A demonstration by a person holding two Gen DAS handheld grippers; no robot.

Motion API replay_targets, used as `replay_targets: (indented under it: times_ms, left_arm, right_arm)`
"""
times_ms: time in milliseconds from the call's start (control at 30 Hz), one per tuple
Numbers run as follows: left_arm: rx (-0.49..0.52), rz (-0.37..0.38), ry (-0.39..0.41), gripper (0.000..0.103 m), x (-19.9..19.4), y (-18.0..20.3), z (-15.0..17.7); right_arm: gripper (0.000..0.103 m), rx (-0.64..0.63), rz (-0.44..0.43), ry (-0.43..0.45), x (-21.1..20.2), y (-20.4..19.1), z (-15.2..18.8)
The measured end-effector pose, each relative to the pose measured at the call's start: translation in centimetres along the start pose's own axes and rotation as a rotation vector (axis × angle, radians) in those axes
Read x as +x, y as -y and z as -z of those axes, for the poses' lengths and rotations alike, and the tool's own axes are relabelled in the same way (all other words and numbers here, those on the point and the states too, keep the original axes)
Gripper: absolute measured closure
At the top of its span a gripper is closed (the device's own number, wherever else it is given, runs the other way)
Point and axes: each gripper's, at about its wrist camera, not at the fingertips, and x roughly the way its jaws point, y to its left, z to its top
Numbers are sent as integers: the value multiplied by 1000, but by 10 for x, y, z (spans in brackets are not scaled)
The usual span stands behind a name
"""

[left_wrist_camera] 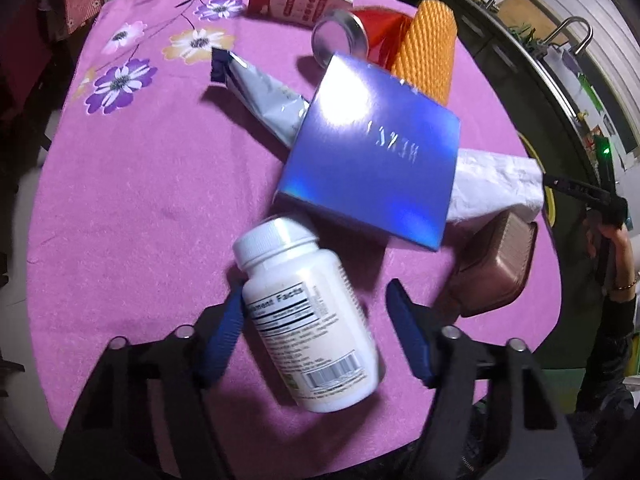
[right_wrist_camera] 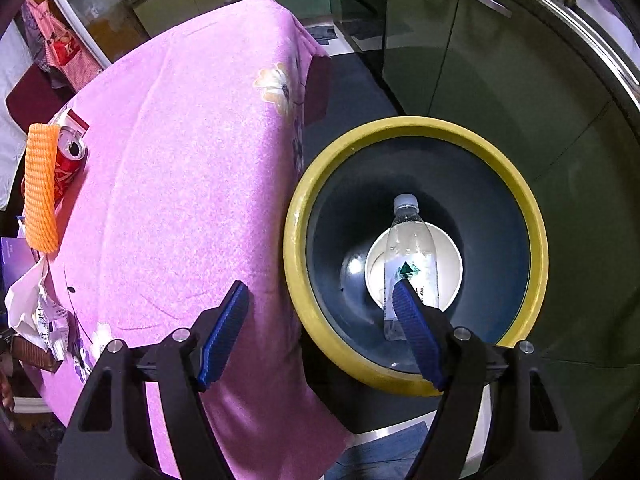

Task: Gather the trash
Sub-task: 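Grasp the white pill bottle with the left gripper and drop it into the bin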

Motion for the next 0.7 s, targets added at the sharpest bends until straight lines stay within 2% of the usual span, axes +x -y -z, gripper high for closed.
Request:
replay_targets:
  times_ms: [200,467,567,700]
  left_arm:
    - [28,-17,-10,46,-1,1,1]
    - [149,-30,-66,46,-1,3,-3]
    - [186,-23,-52,53,-4,6,-2]
    - [202,-35,-11,53,-12,8,-4]
  right_arm:
    - [28,-14,0,-10,-3,-3,2]
    - [27,-48,-7,-30,-1,-14,3]
    - [27,-52,-10,-35,0,-16,4]
    - [27,-52,-9,-42,0,-16,4]
